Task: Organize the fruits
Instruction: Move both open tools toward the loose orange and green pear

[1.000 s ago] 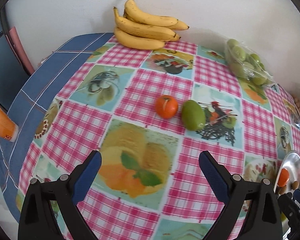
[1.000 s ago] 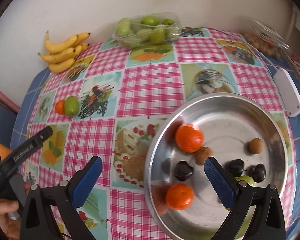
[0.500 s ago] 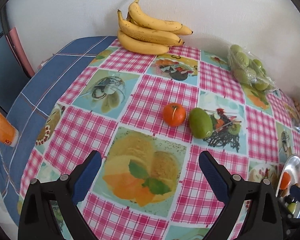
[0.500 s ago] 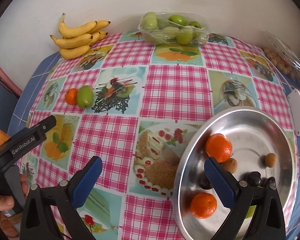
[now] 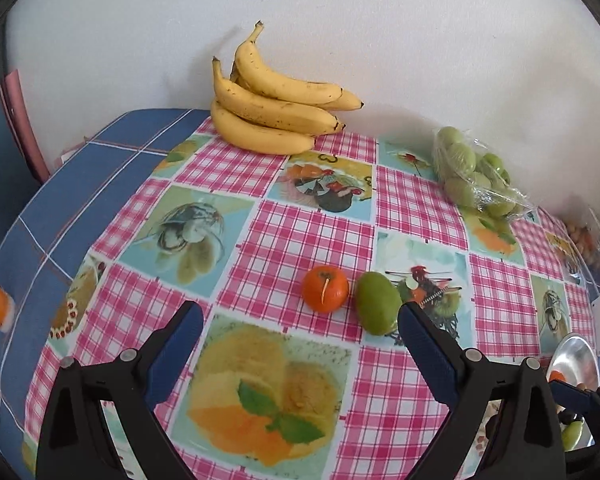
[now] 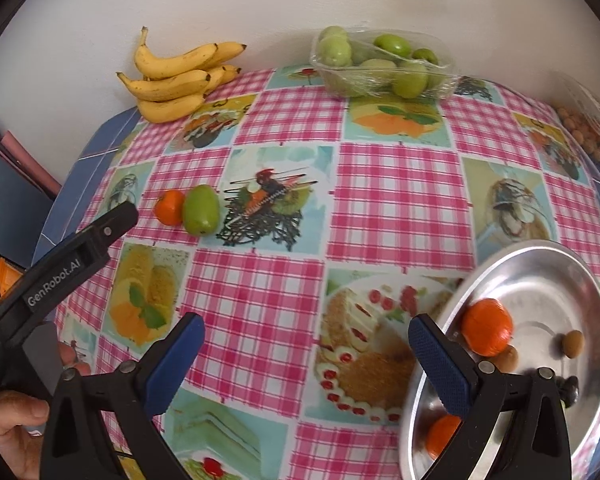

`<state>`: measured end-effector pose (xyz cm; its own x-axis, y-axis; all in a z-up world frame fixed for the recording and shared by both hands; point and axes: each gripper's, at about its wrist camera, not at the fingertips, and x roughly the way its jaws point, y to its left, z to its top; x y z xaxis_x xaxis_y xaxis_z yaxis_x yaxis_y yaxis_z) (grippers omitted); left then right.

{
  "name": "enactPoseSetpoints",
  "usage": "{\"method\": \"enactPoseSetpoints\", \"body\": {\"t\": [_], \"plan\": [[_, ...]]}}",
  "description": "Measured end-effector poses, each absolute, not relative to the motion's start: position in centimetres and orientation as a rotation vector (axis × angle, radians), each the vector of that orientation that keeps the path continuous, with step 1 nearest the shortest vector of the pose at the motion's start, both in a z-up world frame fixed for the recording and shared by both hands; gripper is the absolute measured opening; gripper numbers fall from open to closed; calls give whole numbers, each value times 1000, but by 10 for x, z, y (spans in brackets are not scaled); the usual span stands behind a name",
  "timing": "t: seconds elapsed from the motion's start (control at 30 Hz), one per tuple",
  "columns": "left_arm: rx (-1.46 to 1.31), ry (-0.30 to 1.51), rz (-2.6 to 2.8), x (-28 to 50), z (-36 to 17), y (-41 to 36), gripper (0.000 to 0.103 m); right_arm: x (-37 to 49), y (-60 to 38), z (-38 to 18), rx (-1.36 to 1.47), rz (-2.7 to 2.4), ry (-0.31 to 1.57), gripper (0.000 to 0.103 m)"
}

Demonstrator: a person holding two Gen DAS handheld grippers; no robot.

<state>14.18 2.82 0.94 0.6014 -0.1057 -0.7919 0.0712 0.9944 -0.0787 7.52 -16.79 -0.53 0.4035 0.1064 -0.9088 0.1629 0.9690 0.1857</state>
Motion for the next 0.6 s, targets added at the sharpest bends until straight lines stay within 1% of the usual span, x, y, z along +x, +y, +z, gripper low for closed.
{"method": "enactPoseSetpoints", "body": {"t": [0.07,0.33,0.6], "plan": [[-48,930,-119,144,7,29,98,81,-166,-7,271,-26,1158,103],[-119,1072,-89,162,-12,41,98,103,-160,-19,285,-9,1170,103],[-149,1121,-87,176,-16,43,98,120,-160,-26,292,-8,1185,103]]}}
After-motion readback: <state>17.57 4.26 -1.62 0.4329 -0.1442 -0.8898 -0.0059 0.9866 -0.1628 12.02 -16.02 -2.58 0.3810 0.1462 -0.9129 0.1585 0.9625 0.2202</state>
